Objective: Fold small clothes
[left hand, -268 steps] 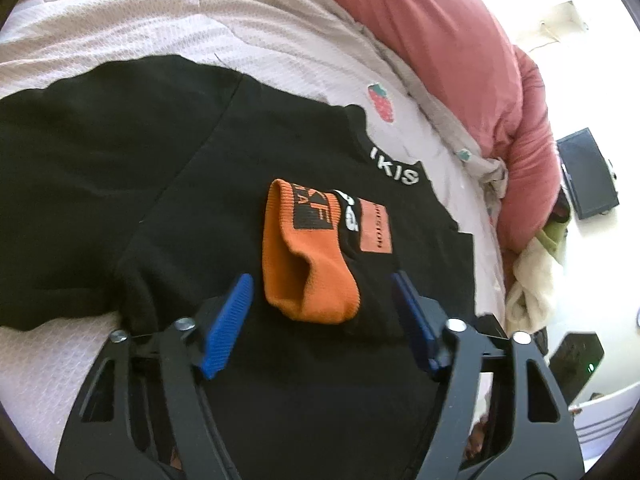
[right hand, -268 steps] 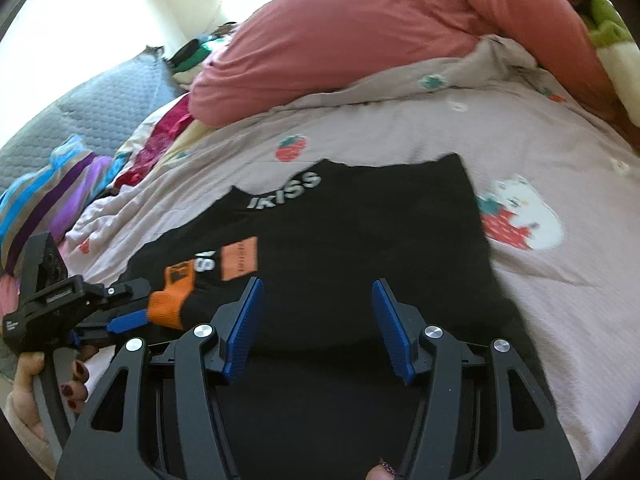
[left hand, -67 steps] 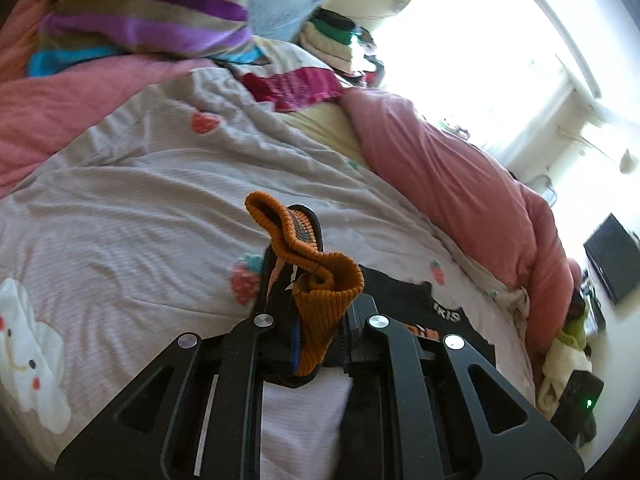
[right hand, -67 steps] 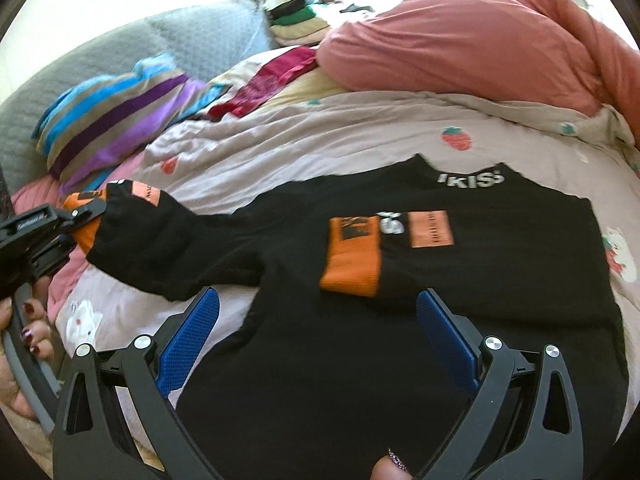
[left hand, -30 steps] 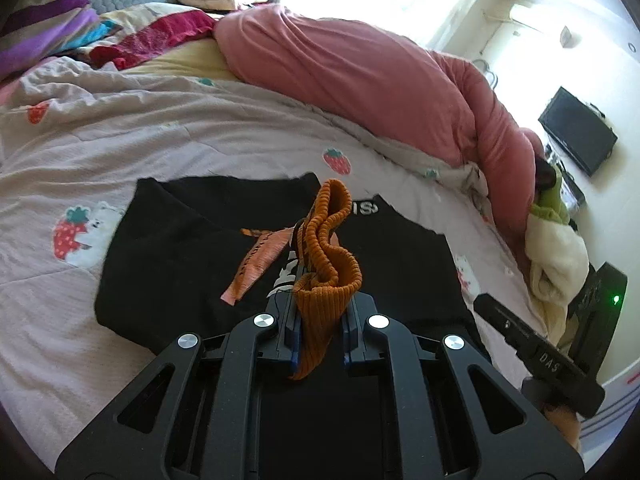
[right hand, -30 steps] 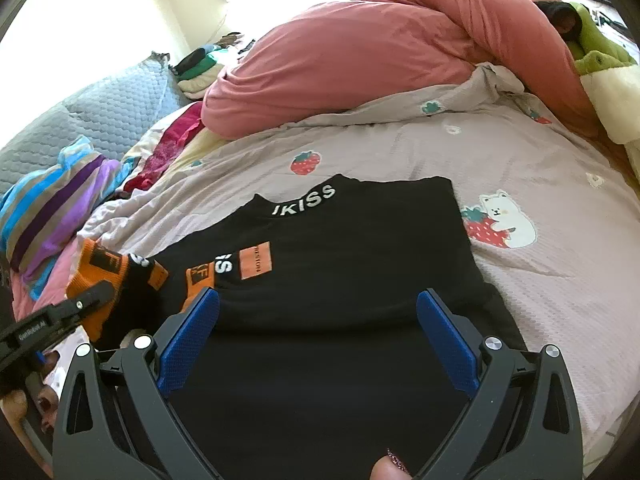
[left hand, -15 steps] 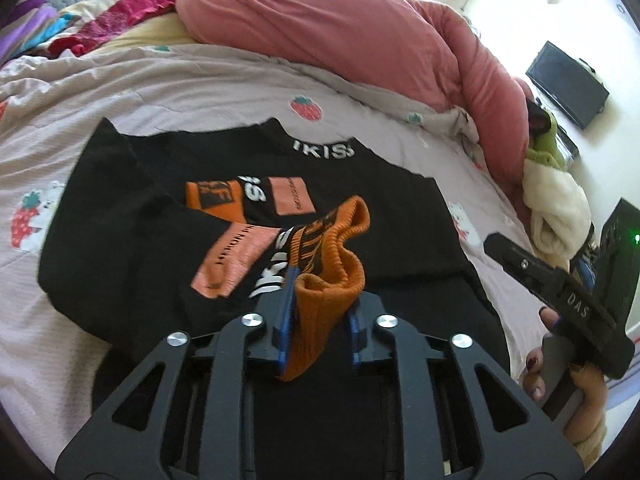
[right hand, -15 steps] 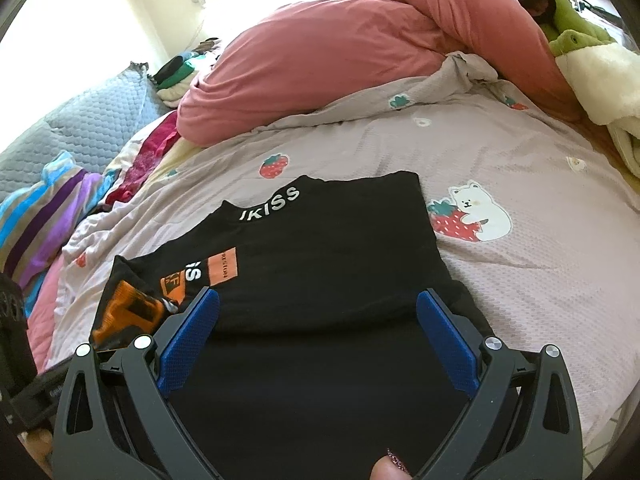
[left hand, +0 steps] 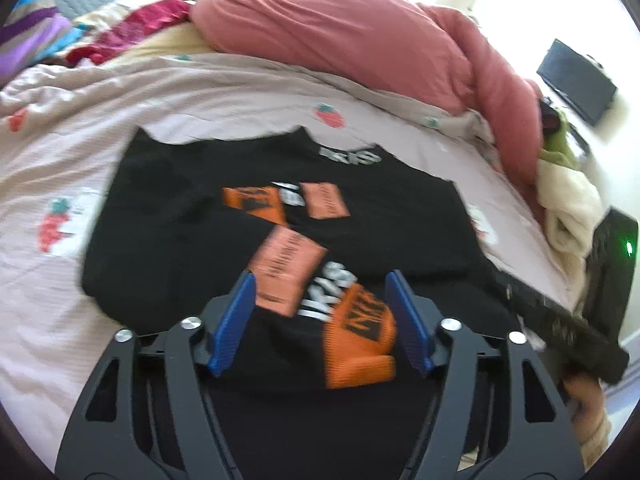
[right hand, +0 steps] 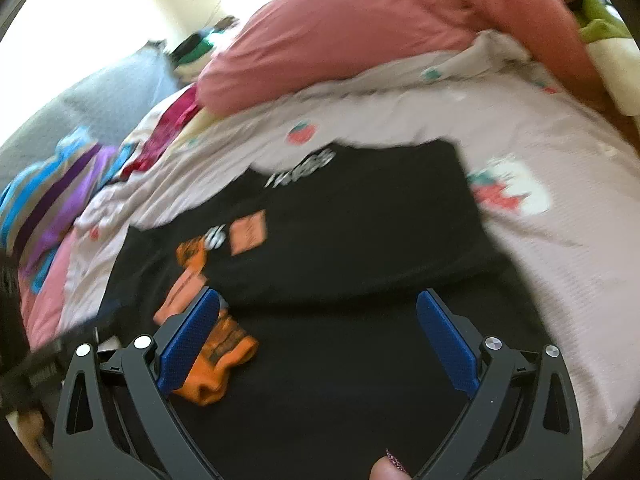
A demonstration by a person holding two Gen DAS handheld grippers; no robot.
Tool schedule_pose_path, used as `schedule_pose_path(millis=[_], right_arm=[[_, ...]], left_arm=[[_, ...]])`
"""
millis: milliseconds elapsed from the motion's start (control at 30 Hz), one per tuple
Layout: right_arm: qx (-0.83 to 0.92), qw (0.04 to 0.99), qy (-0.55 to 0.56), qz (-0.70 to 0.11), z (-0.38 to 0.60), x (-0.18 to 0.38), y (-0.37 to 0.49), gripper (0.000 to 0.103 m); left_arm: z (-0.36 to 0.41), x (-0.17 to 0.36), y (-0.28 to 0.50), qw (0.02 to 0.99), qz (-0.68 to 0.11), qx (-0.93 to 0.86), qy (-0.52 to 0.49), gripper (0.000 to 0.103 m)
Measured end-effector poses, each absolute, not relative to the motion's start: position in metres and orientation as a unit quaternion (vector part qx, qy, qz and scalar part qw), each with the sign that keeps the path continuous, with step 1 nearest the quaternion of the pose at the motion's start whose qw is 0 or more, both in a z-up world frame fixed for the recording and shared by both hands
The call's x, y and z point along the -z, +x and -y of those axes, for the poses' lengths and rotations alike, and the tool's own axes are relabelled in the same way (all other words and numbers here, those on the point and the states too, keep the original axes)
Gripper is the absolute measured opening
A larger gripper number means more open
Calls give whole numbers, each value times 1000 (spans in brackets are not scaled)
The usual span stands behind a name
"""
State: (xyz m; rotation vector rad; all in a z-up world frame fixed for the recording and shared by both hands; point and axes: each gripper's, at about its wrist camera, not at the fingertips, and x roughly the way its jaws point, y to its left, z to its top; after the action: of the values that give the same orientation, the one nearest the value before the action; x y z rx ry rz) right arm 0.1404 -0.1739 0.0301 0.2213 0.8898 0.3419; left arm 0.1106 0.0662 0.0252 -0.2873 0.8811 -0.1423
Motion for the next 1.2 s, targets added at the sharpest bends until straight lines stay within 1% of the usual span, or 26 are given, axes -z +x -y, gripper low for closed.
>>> schedule_pose_path(millis=[33, 67, 167, 333, 400, 467, 533, 600, 633, 667, 700, 733, 800, 900, 1067, 1200], right_arm=[[-175, 877, 102, -435, 165, -26, 138, 98], [-188, 872, 97, -442, 157, -21, 136, 98], [-218, 855, 91, -461, 134, -9, 130, 98], [-229, 841, 81, -483, 106, 9, 125, 97], [-233, 839, 81, -485, 100, 12, 123, 86], [-237, 842, 76, -478, 94, 12, 122, 85], [-244, 842, 79, -475, 92, 11, 123, 70], [-242, 844, 80, -472, 91, 11, 123, 64], [-243, 845, 79, -470, 90, 11, 124, 60], [-246, 843, 81, -471, 90, 11, 124, 47], [-249, 842, 82, -471, 89, 11, 125, 41], [-252, 842, 81, -470, 88, 11, 125, 39], [-258, 843, 74, -466, 85, 9, 125, 26], [-265, 851, 62, -450, 83, 1, 124, 18], [-281, 864, 59, -412, 86, -26, 125, 14], [-286, 880, 51, -375, 91, -58, 128, 14]], left_arm=[[-72, -26, 109, 895, -422, 52, -133, 71], [-76, -27, 109, 897, -421, 41, -129, 75], [-92, -30, 106, 900, -416, 16, -131, 78], [-113, -33, 96, 900, -409, 1, -148, 79], [-121, -34, 91, 902, -404, -5, -153, 79], [-125, -34, 88, 903, -401, -12, -156, 79], [-134, -34, 85, 902, -399, -17, -165, 79], [-140, -34, 83, 901, -396, -20, -174, 79], [-142, -34, 82, 901, -395, -22, -178, 79], [-144, -35, 81, 901, -393, -23, -181, 79], [-146, -36, 80, 902, -391, -24, -185, 79], [-148, -36, 79, 902, -389, -25, -188, 79], [-151, -36, 77, 901, -387, -26, -194, 79], [-153, -36, 75, 900, -386, -29, -202, 79], [-157, -37, 72, 900, -383, -34, -208, 79], [-159, -38, 70, 899, -381, -35, -213, 79]])
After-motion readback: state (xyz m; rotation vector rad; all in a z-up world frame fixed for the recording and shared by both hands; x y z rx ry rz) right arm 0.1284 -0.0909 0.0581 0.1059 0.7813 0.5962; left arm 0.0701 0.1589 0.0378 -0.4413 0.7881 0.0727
